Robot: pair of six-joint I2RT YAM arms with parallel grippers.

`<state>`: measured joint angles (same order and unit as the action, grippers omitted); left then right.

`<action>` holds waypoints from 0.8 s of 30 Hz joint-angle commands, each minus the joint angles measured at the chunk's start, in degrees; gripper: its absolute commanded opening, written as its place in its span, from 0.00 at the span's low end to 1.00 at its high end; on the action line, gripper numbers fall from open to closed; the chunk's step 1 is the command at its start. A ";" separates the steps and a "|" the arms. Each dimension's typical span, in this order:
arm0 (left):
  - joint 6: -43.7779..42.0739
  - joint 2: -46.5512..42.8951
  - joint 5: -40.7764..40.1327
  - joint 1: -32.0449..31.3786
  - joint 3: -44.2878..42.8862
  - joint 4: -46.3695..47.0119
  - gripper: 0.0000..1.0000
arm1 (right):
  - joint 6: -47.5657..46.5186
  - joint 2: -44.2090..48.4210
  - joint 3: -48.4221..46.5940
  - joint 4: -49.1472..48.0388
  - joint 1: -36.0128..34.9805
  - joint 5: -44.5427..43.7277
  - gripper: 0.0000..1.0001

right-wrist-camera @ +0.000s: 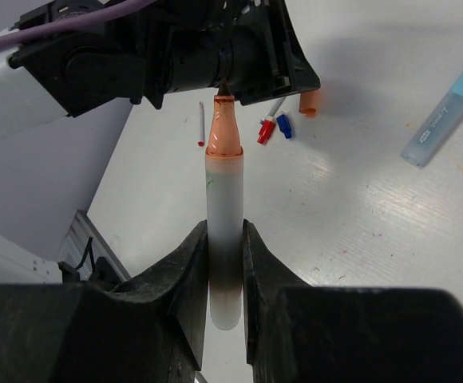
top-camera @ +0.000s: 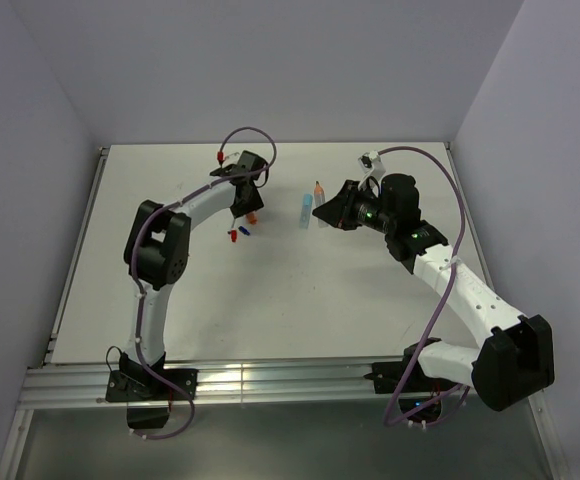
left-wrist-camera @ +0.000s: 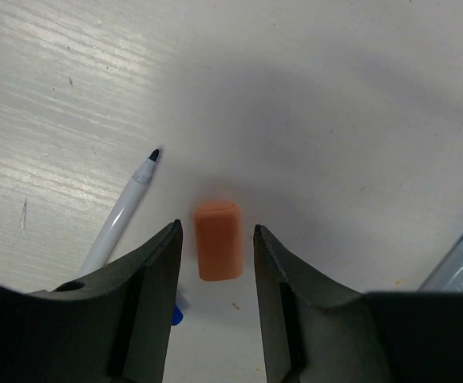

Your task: Insert the pens into the pen caps

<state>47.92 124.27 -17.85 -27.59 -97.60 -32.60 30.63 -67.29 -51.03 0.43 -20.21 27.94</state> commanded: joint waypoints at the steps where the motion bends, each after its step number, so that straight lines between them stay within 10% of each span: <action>1: 0.77 0.71 -0.96 -0.09 -3.03 -0.80 0.47 | 0.04 2.25 -0.04 -1.74 0.52 0.62 0.00; 20: 0.86 4.93 0.18 -0.79 -4.62 -1.68 0.43 | 0.13 1.98 0.05 -1.83 0.52 0.80 0.00; 24: 0.77 5.11 0.27 -0.88 -4.35 -2.12 0.29 | 0.13 1.81 -0.04 -1.75 0.52 1.06 0.00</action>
<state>47.94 128.35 -17.96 -27.81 -100.75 -33.85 30.63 -67.29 -51.00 0.45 -20.21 28.18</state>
